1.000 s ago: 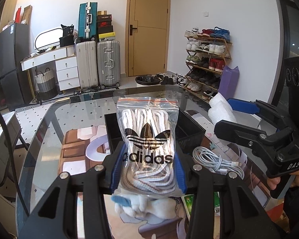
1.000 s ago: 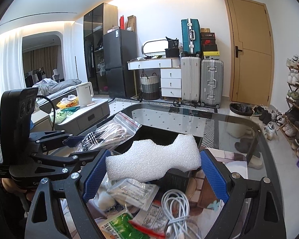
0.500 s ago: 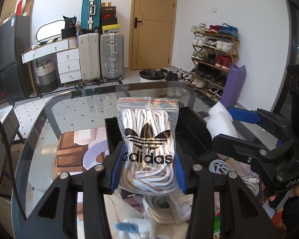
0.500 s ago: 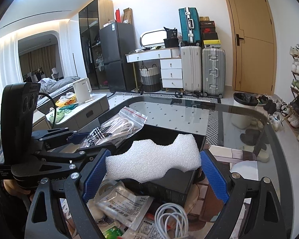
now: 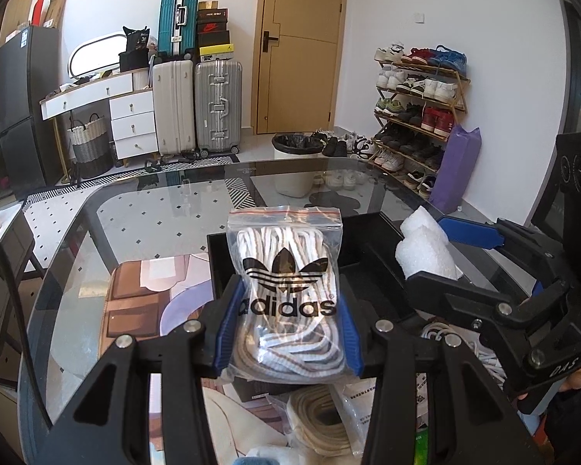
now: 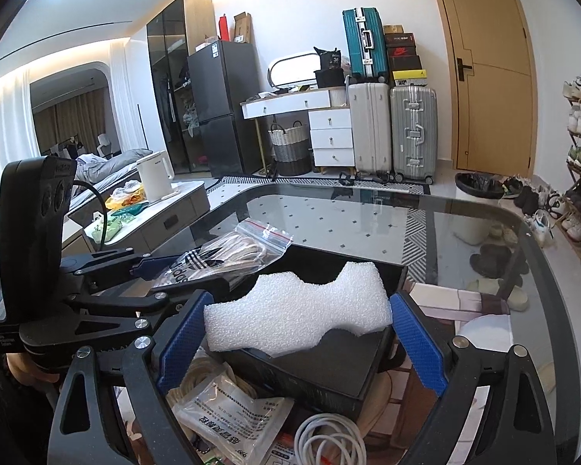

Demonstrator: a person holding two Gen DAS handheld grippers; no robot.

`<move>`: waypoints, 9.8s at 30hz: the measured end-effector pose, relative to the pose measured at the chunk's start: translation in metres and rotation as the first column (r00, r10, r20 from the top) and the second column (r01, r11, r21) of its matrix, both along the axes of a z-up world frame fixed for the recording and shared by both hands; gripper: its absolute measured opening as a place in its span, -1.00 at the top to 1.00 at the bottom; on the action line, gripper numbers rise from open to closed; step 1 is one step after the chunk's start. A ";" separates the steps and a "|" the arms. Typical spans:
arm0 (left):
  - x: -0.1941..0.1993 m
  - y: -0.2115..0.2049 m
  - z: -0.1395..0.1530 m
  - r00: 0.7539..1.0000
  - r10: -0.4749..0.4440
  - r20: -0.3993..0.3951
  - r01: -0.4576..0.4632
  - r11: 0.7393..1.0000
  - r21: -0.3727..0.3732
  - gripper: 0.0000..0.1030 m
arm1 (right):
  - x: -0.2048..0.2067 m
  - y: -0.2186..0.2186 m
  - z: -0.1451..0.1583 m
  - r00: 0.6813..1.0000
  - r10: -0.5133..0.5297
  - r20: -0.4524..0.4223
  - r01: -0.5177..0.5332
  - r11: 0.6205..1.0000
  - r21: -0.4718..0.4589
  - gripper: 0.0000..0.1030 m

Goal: Organize soft objects
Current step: 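Open the left gripper to drop the lace bag into the black box, then grasp the coiled white cable with the right gripper while the left gripper approaches the white plush toy, then close the left gripper on the white plush toy and lift it while the right gripper holds the cable, then carry the plush toy and white cable over the black box and release both, then grasp the red-edged printed packet with the right gripper and lift it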

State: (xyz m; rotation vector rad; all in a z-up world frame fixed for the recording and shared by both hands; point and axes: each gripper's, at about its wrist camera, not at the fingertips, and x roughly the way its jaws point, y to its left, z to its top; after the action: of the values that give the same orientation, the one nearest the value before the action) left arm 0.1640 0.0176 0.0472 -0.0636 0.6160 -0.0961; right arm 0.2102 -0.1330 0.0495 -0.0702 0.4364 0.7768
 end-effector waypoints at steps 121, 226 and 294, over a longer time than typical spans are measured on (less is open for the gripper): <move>-0.071 -0.001 -0.063 0.967 -0.064 -0.247 0.066 0.998 0.001 -1.00 | -0.044 -0.071 -0.078 0.975 -0.134 -0.177 0.098 0.975 -0.200 0.37; 0.025 0.020 -0.012 0.997 0.037 -0.073 -0.034 0.998 0.051 -0.69 | 0.032 0.028 -0.002 0.993 -0.001 -0.115 -0.019 0.986 -0.167 0.37; -0.070 0.021 -0.039 0.993 0.066 -0.100 -0.061 0.997 0.052 -1.00 | -0.039 -0.009 -0.089 0.962 -0.031 -0.270 -0.029 0.976 -0.215 -0.97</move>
State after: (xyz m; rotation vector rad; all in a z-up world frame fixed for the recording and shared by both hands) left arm 0.0935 0.0384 0.0086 -0.0404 0.7171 -0.0162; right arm 0.1714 -0.1424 -0.0399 -0.1687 0.7827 0.7376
